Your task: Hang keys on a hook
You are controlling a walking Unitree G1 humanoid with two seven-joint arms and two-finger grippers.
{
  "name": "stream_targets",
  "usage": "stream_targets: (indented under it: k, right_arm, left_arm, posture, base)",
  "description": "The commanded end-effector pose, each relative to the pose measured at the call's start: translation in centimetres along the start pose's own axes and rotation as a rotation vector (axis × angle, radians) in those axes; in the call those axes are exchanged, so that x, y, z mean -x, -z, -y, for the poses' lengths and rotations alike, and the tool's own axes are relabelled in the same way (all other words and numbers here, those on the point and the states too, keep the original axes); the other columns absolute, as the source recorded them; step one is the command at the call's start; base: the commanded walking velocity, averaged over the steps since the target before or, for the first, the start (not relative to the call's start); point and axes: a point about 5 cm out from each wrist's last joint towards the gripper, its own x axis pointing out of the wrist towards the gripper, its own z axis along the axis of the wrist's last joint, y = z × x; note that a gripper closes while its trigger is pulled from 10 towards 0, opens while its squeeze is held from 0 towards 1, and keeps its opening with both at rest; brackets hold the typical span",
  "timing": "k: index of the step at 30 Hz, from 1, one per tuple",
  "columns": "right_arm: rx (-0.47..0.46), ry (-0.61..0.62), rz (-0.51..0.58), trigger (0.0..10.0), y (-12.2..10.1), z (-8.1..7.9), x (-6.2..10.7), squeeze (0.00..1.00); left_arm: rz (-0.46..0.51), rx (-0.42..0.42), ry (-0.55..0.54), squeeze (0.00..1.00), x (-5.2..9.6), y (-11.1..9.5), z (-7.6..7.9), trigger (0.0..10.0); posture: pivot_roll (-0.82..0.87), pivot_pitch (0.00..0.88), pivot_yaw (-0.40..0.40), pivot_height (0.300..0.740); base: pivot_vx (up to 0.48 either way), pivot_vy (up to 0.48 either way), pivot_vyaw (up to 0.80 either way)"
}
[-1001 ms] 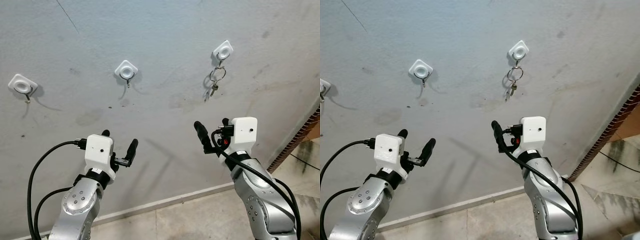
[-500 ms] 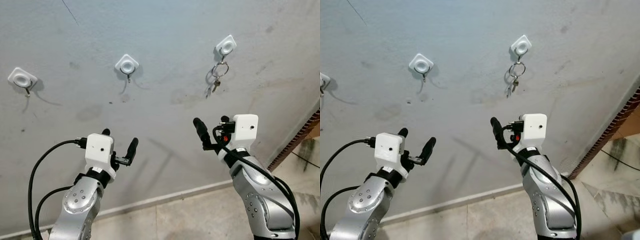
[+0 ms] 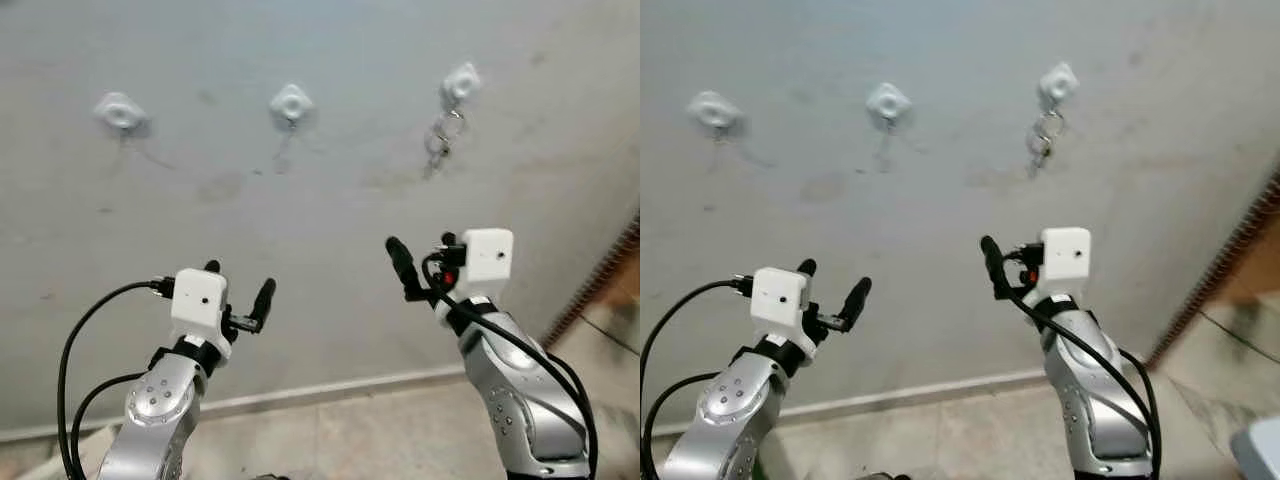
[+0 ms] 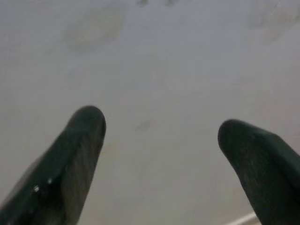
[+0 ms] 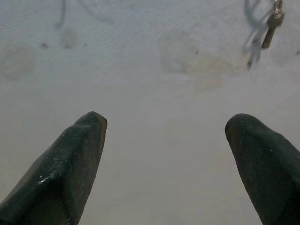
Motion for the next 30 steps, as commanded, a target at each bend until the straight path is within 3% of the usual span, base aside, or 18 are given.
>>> stream_targets:
  k: [1, 10, 30]
  right_arm:
    - [0.0, 0.0, 0.0, 10.0, 0.05, -0.06, 0.08, 0.0]
    - [0.054, 0.054, -0.004, 10.0, 0.09, 0.86, 0.1, 0.0]
    - [0.034, 0.045, -0.008, 10.0, -0.01, 0.93, 0.14, 0.0]
  left_arm:
    - [0.012, -0.014, 0.006, 0.0, -0.23, -0.41, -0.04, 10.0]
    - [0.01, -0.012, 0.012, 0.0, -0.24, -0.42, 0.03, 10.0]
    - [0.012, -0.01, 0.016, 0.0, -0.39, -0.39, 0.17, 10.0]
  posture:
    - [0.01, 0.016, 0.071, 0.74]
    - [0.01, 0.021, 0.074, 0.74]
    - [0.0, 0.028, 0.072, 0.74]
  base:
    - [-0.285, 0.0, 0.0]
    - [-0.276, 0.0, 0.0]
    - [-0.269, 0.0, 0.0]
